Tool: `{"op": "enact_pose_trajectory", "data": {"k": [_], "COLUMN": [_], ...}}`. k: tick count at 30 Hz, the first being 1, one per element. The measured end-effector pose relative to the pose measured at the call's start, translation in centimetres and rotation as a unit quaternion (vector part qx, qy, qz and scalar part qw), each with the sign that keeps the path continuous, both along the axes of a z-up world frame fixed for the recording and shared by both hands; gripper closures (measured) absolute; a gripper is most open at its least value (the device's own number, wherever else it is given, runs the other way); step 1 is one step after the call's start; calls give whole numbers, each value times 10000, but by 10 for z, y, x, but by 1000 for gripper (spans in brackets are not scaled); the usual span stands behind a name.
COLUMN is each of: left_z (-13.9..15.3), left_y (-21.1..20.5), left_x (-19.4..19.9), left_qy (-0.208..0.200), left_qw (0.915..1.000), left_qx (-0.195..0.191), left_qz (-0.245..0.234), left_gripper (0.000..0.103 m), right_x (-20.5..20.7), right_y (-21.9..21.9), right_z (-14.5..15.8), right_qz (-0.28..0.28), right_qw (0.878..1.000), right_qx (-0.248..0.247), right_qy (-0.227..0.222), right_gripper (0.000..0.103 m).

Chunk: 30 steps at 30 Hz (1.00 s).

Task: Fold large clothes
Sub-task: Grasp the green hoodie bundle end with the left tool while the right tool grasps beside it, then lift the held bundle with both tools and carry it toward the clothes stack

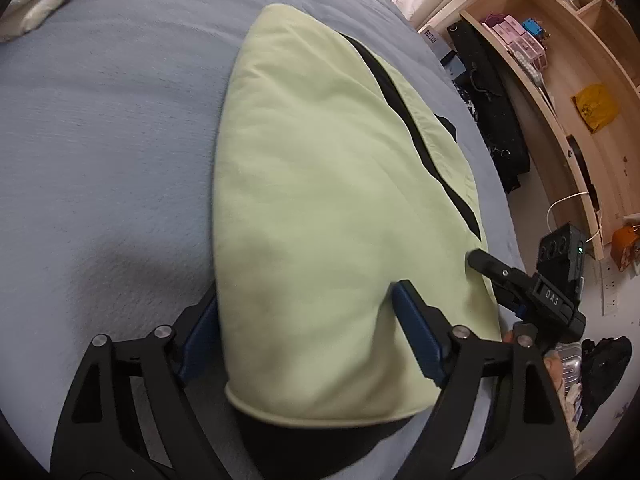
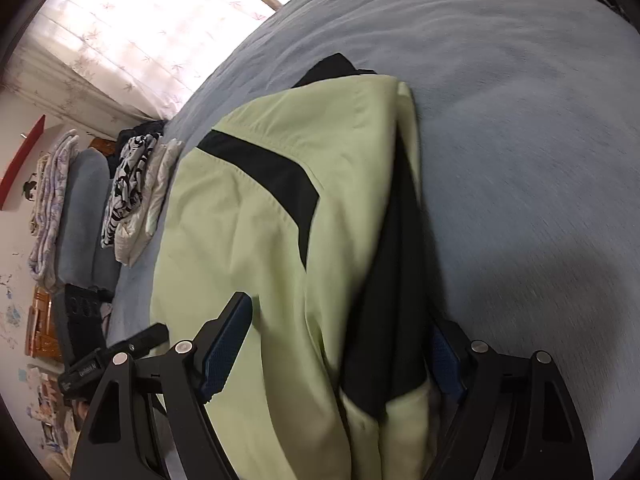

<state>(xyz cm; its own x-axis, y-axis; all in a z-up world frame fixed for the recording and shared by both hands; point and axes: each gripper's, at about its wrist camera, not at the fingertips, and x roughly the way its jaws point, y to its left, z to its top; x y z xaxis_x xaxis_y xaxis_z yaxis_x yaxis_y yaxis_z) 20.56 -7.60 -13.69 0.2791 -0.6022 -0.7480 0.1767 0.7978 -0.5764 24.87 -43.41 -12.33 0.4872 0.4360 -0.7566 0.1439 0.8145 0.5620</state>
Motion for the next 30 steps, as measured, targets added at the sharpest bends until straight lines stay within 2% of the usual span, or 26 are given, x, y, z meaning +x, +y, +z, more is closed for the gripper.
{"op": "enact_pose_trajectory", "data": {"k": [5, 7, 9, 10, 11, 12, 13, 14, 16, 17, 18, 21, 23, 26, 30], "left_z": [-10, -12, -13, -13, -12, -9, -5, 0, 15, 28, 37, 61, 83, 112, 155], "left_y": [-20, -29, -35, -39, -41, -44, -46, -47, -47, -53, -57, -60, -53, -25, 39], "left_x": [15, 21, 25, 28, 29, 29, 28, 25, 15, 9, 3, -12, -25, -42, -61], "left_qy": [136, 190, 220, 240, 243, 193, 107, -41, -479, -870, -1084, -1545, -1907, -2246, -2556], "left_qw": [9998, 9997, 9996, 9994, 9993, 9990, 9988, 9984, 9964, 9926, 9896, 9804, 9711, 9623, 9528], "left_qx": [-159, -122, -107, -78, -3, 117, 216, 294, 550, 782, 913, 1205, 1421, 1518, 1582], "left_qz": [50, 68, 162, 216, 295, 384, 436, 478, 441, 310, 255, 223, 201, 221, 424], "left_gripper": [12, 8, 8, 9, 11, 18, 29, 36, 64, 67, 71, 76, 76, 77, 77], "right_x": [29, 39, 44, 46, 47, 47, 47, 45, 40, 37, 34, 26, 20, 15, 20], "right_y": [9, 13, 18, 19, 19, 20, 21, 24, 38, 48, 61, 101, 128, 163, 212], "right_z": [-7, -8, -9, -10, -9, -8, -4, 0, 19, 29, 41, 71, 85, 108, 140], "right_qz": [252, 269, 242, 220, 191, 168, 148, 137, 211, 261, 328, 549, 674, 782, 945], "right_qw": [9996, 9996, 9997, 9997, 9998, 9998, 9999, 9998, 9989, 9980, 9964, 9905, 9871, 9850, 9802], "right_qx": [116, 35, -58, -81, -77, -45, -28, -60, -212, -310, -482, -868, -1015, -831, -505], "right_qy": [-91, -75, -32, -17, -22, -41, -76, -124, -371, -486, -620, -913, -1040, -1296, -1662], "right_gripper": [21, 31, 49, 52, 61, 72, 76, 80, 86, 88, 88, 89, 89, 89, 89]}}
